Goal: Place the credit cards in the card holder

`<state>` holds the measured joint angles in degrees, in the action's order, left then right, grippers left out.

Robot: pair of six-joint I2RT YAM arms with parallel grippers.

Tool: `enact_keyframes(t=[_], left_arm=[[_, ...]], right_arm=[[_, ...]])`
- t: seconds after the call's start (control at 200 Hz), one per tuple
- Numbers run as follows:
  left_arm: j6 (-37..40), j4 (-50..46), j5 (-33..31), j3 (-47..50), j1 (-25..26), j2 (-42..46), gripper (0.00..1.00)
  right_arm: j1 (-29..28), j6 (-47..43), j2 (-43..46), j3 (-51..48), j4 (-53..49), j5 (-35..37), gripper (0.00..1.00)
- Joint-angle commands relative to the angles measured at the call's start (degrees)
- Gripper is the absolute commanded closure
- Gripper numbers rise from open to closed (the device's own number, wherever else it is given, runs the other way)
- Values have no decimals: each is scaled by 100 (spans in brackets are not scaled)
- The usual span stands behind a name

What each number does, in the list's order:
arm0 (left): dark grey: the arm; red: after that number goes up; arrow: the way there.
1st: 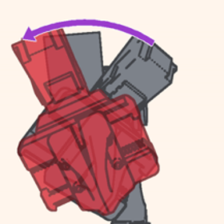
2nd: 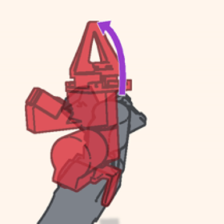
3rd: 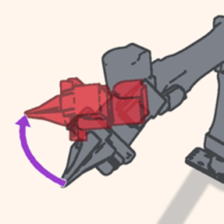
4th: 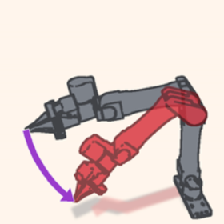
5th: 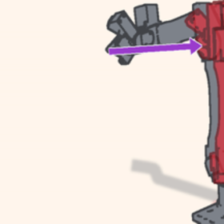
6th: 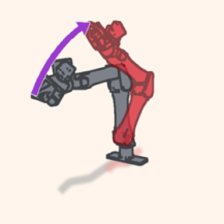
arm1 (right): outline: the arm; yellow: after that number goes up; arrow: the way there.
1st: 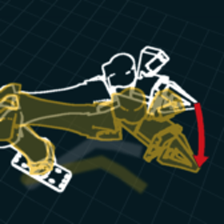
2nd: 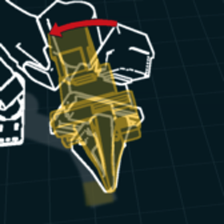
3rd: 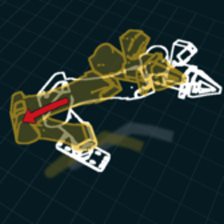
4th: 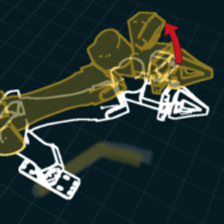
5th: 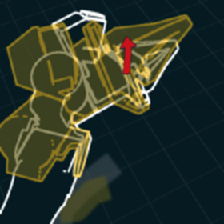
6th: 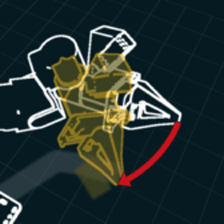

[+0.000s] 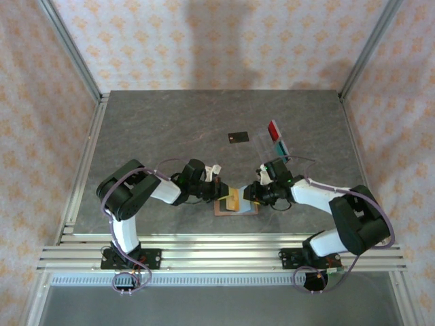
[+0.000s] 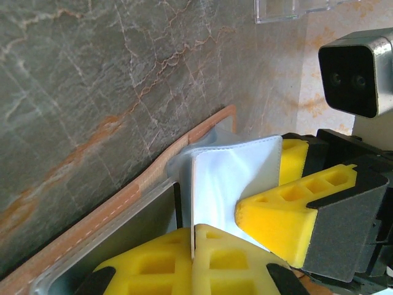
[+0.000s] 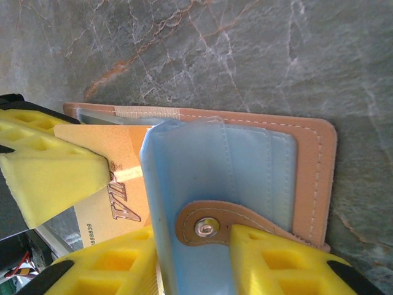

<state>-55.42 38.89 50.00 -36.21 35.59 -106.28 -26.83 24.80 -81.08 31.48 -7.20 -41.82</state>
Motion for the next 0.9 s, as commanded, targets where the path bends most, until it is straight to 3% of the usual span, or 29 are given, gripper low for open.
enact_keyframes(t=[0.0,0.09,0.36,0.606,0.896], left_arm=[[-13,392,-70,52,62,-136,100],[79,262,-114,61,62,-110,100],[1011,-1306,-451,-98,62,344,100],[617,-621,-272,-80,80,24,100],[1095,-1215,-303,-342,165,90,100]], right_arm=[[-20,-72,-16,-114,-105,232,66],[11,-65,92,-108,-179,258,65],[24,-282,352,42,-712,510,66],[29,-203,342,-28,-580,500,66],[37,-239,328,-20,-627,580,70]])
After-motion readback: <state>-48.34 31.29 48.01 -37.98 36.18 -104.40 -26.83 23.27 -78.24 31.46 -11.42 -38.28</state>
